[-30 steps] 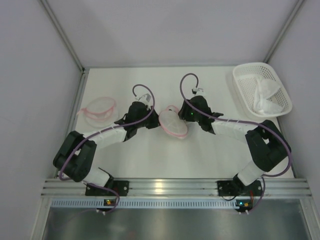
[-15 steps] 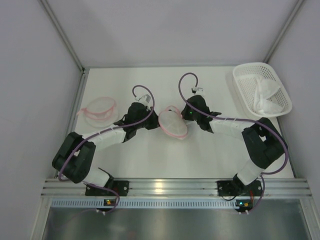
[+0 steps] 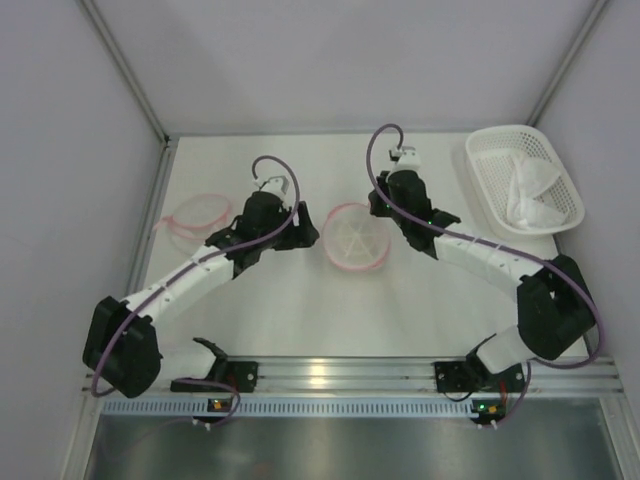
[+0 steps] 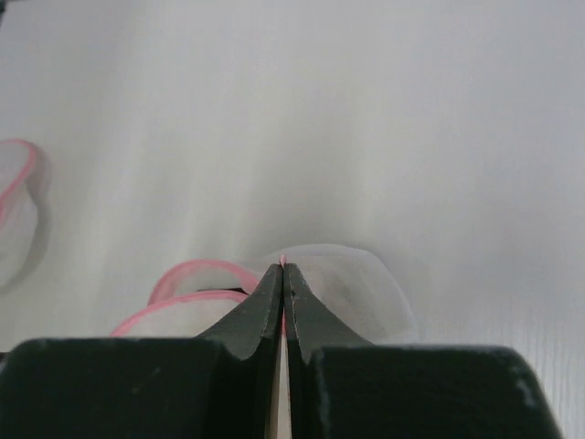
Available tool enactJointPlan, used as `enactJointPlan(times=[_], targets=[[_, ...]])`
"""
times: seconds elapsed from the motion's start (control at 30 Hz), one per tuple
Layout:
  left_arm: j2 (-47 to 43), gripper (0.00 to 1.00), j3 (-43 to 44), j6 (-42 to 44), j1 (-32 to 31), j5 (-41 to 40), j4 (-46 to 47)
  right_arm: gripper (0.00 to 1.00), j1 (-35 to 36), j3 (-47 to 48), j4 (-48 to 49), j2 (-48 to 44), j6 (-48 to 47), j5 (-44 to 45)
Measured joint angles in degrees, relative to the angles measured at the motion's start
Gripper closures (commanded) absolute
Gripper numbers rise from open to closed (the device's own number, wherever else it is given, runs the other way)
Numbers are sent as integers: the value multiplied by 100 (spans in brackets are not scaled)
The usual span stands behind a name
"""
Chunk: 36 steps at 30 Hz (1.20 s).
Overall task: Place the bra in the laundry bag and zip it closed
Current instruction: Zip the zipper on the laundry bag.
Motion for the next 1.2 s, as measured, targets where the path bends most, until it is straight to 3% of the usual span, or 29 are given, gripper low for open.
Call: enactJointPlan(times=[0.13,0.27,0.43,0.67,1.0,1.2], targets=[[-297,13,647,269,76,-459,-837,100,0,160,-11,-369,-122,-22],[-479,10,1137,664,109,-286,-935,100,0,151,-114,-540,-188,-92],[-238,11,1281,1303,109,564,-251,100,-20,15,-83,-671,-308,-328],[1178,9,1565,2041,92,1698,688,100,-140,15,-79,-671,-286,-723],[1764,10,1698,2601,-103,2085,1729,100,-166,15,-76,-669,-127,-979],[2227,15,1956,2861,-337,2133,2186,100,-168,15,-61,-669,-59,-1051]])
